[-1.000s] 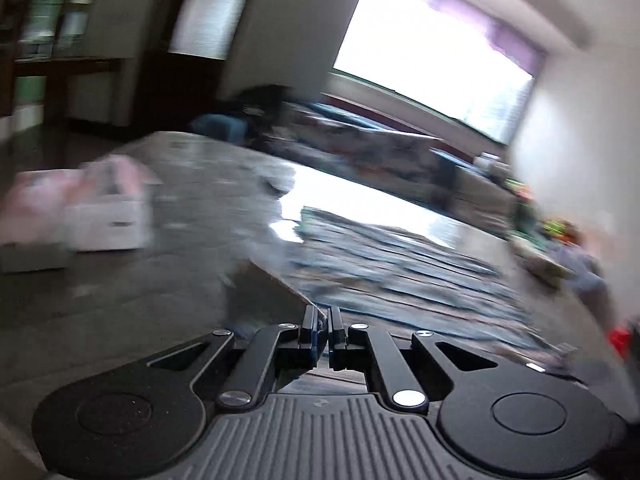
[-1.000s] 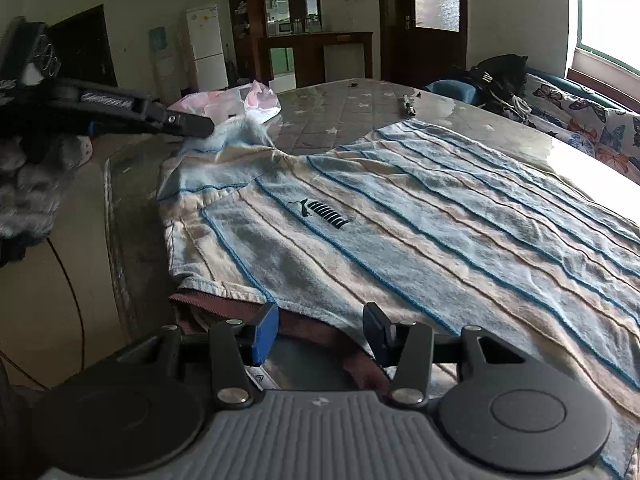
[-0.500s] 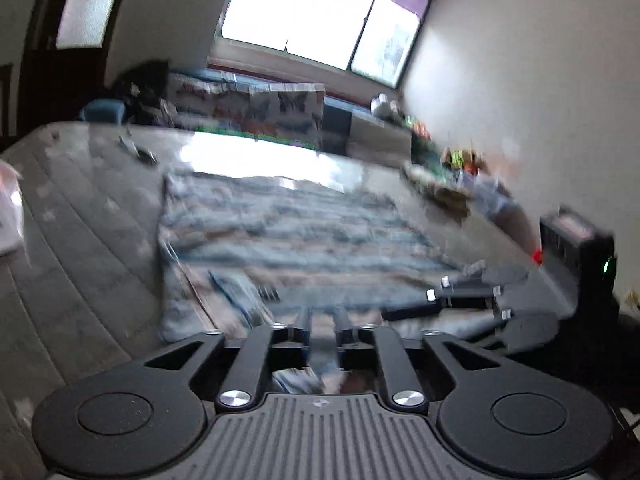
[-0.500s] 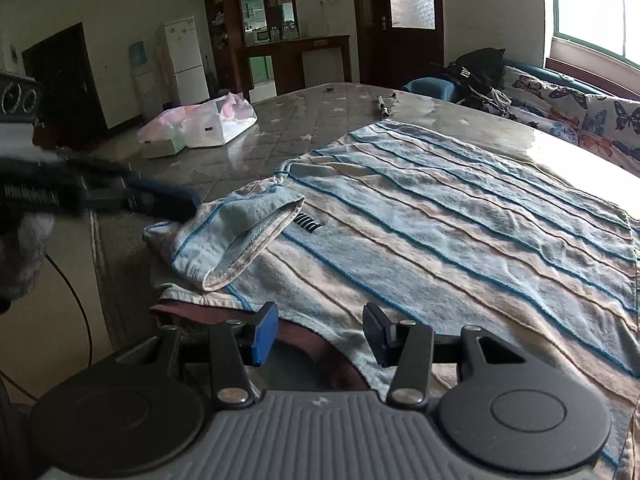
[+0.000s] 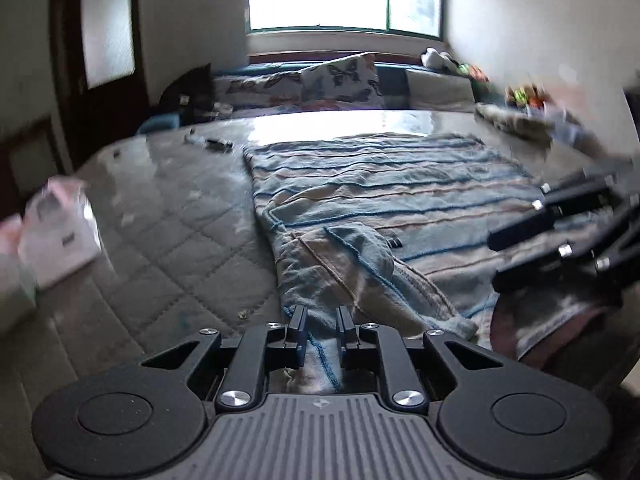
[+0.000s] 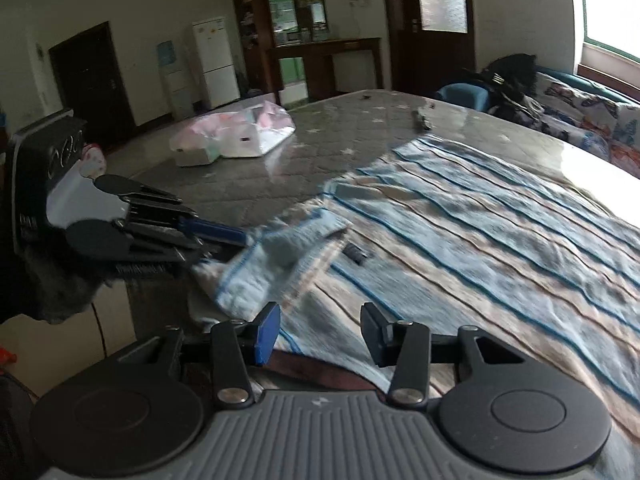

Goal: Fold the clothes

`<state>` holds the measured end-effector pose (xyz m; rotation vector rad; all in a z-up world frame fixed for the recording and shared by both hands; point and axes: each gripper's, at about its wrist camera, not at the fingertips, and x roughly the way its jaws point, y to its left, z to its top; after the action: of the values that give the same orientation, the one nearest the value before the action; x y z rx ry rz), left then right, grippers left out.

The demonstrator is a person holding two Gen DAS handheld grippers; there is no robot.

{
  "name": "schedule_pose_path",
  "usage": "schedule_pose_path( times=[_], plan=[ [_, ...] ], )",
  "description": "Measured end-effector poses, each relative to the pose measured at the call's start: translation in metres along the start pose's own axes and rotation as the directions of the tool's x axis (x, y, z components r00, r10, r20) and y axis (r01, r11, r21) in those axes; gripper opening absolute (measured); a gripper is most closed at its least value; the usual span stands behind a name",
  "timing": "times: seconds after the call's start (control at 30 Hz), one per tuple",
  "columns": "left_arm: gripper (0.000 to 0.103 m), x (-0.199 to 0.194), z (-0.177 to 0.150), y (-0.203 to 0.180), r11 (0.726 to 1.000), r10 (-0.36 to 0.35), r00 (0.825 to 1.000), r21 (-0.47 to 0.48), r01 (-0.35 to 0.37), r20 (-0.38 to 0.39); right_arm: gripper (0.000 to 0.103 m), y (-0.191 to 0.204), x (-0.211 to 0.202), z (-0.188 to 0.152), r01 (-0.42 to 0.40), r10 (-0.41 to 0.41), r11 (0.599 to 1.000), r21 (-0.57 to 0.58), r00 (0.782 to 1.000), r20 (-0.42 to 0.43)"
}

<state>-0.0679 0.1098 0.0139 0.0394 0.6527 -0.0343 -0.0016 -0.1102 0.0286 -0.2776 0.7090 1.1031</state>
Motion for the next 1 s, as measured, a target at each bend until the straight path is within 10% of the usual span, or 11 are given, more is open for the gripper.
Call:
schedule_pose_path(
  times=[0.37,1.0],
  plan=[
    [0.016,-0.019,0.011,-0.004,0.991,-0.133,0.988,-0.011,0.134,0.084,0.032,0.004,0.024,0.026,-0.064,0.064,0.998,-0.006,0.998,-0.009],
    [0.016,-0.005,-0.001,0.026,0.985,-0.121,0.991,-0.117,0.127,0.055,0.03,-0.028,0.07,0.04,-0.248,0.259,0.939,0.239,0.966,-0.017]
  ],
)
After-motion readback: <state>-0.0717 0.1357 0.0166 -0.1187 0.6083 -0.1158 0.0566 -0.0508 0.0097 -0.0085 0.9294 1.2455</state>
